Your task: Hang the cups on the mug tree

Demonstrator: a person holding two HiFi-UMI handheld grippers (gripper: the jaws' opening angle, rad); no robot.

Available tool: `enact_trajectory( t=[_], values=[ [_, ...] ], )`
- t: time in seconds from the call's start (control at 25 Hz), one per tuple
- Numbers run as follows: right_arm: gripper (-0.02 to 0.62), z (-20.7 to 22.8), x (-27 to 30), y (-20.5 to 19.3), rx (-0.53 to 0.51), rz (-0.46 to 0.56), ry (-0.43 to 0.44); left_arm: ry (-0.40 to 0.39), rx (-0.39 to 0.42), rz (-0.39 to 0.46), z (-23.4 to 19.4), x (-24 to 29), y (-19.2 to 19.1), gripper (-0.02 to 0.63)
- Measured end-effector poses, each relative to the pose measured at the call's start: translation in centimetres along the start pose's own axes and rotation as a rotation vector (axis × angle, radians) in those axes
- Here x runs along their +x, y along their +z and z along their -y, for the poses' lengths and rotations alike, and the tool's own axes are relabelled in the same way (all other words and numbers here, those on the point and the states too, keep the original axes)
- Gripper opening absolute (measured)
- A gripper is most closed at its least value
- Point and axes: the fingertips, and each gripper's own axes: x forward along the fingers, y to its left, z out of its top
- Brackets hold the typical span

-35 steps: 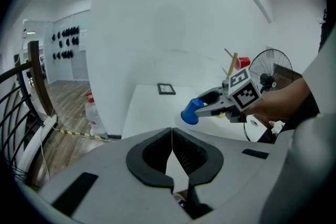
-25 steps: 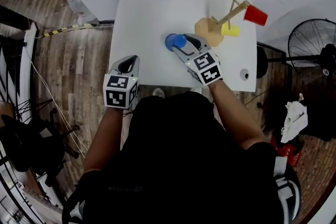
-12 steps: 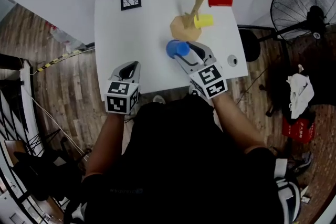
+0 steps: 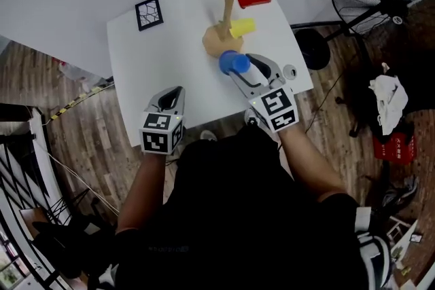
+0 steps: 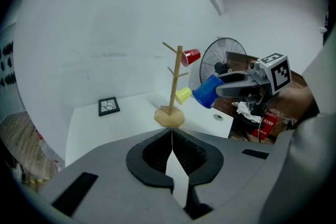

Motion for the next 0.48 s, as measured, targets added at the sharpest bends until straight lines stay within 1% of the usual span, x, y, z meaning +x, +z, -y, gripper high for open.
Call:
enact_trajectory(
  t=[0.28,0.36,0.48],
  values=[
    [0.233,3.5,-0.4,4.3,-0.166,0.076,-0.162,-0.012,-0.003,-0.013,1.4,-0.1,-0.6,0.017],
    [0.233,4.2,0.5,5.0,-0.216,0.072,-0.191,-0.005,-0.01,-0.014,1.3,-0.5,-1.0,0.017],
    [0.233,4.7,2.4,5.2,-0.28,0.039,-0.205,0.012,-0.024,-0.014,1.0,-1.2,-1.5,0.017]
  ],
)
